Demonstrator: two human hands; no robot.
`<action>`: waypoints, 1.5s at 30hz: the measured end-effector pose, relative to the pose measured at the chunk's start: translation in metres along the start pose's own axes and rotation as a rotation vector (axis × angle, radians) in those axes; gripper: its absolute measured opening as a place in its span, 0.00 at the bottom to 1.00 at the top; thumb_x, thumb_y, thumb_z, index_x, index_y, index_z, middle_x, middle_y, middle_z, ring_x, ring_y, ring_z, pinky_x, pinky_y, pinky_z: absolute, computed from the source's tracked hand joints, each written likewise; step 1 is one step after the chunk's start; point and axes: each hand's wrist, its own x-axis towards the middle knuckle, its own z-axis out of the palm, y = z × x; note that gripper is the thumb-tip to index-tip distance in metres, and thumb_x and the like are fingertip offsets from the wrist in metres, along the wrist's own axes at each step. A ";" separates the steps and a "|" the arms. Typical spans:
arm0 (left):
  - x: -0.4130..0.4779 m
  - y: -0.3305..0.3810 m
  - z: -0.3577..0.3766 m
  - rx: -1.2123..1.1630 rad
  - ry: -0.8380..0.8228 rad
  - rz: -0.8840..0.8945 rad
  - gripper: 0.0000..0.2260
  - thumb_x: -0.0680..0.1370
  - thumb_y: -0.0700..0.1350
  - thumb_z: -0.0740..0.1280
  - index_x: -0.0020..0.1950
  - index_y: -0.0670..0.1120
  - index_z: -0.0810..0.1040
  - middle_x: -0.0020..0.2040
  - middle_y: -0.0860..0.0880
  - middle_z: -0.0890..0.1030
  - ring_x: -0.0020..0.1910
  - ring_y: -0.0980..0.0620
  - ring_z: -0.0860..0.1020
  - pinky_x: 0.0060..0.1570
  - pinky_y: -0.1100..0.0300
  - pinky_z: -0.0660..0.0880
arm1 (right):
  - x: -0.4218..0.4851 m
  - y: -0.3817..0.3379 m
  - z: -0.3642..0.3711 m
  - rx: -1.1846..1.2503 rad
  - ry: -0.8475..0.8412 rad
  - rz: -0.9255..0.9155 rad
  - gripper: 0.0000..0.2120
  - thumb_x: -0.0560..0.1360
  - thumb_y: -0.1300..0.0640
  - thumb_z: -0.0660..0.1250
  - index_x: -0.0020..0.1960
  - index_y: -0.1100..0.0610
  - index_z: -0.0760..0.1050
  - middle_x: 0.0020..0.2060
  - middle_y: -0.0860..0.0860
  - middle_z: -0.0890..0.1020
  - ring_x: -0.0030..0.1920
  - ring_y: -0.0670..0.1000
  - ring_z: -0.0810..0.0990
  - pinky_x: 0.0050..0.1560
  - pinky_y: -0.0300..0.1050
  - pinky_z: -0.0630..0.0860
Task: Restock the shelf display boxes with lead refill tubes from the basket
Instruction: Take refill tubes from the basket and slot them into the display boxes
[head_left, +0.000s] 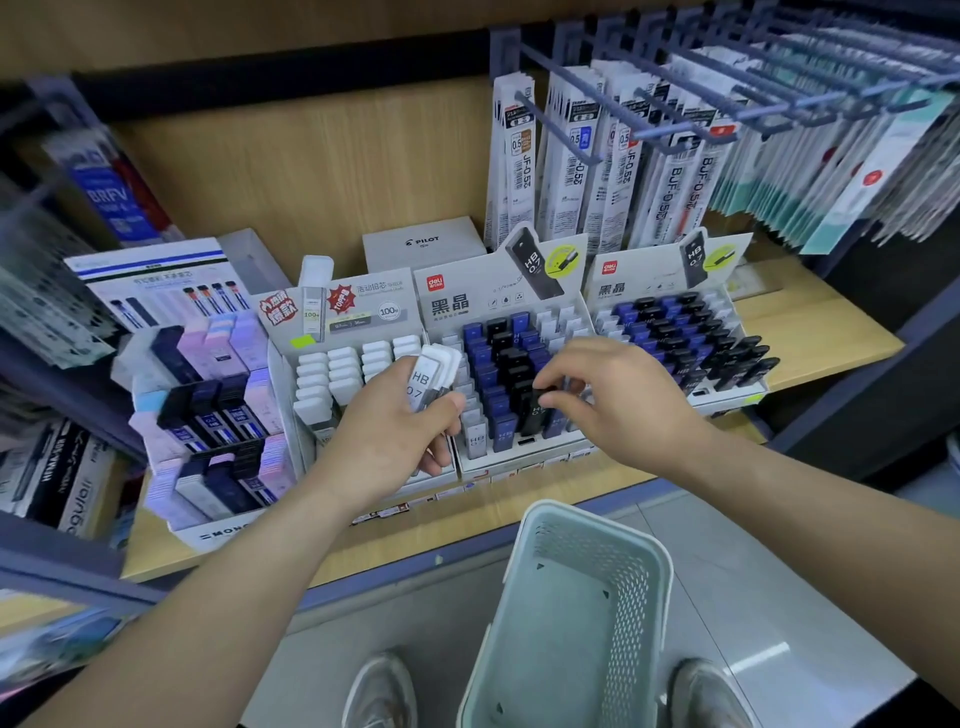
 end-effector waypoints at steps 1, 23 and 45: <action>0.000 0.000 0.000 0.007 -0.002 0.003 0.13 0.81 0.42 0.67 0.64 0.41 0.71 0.35 0.48 0.80 0.27 0.48 0.76 0.23 0.62 0.71 | 0.000 0.000 0.000 0.008 -0.003 -0.002 0.04 0.76 0.55 0.73 0.51 0.49 0.82 0.41 0.38 0.75 0.41 0.42 0.74 0.45 0.52 0.79; -0.002 0.005 0.003 0.019 0.014 0.055 0.06 0.81 0.43 0.67 0.56 0.44 0.75 0.35 0.51 0.81 0.25 0.49 0.72 0.24 0.60 0.69 | 0.000 -0.003 0.016 0.047 -0.054 -0.009 0.04 0.76 0.55 0.72 0.50 0.48 0.82 0.44 0.41 0.80 0.44 0.43 0.76 0.47 0.52 0.79; -0.003 0.014 0.033 -0.012 -0.141 0.130 0.06 0.80 0.43 0.69 0.55 0.47 0.74 0.36 0.46 0.81 0.27 0.50 0.76 0.27 0.58 0.73 | 0.027 -0.045 -0.015 0.785 -0.034 0.383 0.09 0.76 0.62 0.72 0.55 0.63 0.80 0.40 0.59 0.84 0.36 0.48 0.82 0.44 0.48 0.82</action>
